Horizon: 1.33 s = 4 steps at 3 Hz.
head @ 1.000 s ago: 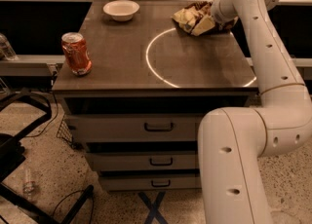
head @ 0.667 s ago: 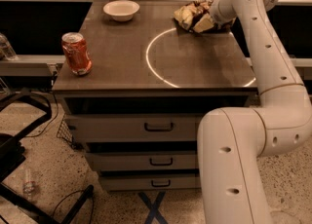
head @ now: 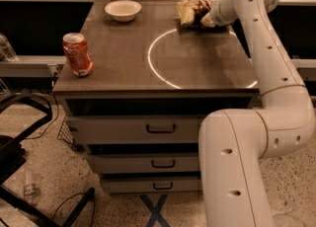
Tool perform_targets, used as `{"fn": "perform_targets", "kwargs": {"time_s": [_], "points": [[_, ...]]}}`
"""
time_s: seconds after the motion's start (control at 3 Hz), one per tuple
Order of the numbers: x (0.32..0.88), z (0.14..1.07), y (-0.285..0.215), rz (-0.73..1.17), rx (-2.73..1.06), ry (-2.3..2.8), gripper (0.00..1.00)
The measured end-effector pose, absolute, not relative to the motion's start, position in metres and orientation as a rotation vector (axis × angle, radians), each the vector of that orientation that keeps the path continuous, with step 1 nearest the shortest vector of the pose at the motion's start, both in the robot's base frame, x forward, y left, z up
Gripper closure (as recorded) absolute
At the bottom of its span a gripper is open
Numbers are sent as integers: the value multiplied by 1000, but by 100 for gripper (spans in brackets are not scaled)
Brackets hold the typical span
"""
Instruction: Move brown chip bag near coke can
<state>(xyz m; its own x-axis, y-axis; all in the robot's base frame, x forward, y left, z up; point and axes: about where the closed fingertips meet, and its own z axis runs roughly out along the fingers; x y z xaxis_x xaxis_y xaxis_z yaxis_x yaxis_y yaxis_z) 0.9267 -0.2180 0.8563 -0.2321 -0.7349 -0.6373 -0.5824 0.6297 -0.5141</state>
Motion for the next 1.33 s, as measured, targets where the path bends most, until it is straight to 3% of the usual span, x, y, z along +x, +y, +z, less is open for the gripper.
{"fn": "perform_targets", "kwargs": {"time_s": [0.33,1.33], "points": [[927,856,-218,-207,-1042,1926,100],[913,884,-204,-249,-1128,1925,100]]}}
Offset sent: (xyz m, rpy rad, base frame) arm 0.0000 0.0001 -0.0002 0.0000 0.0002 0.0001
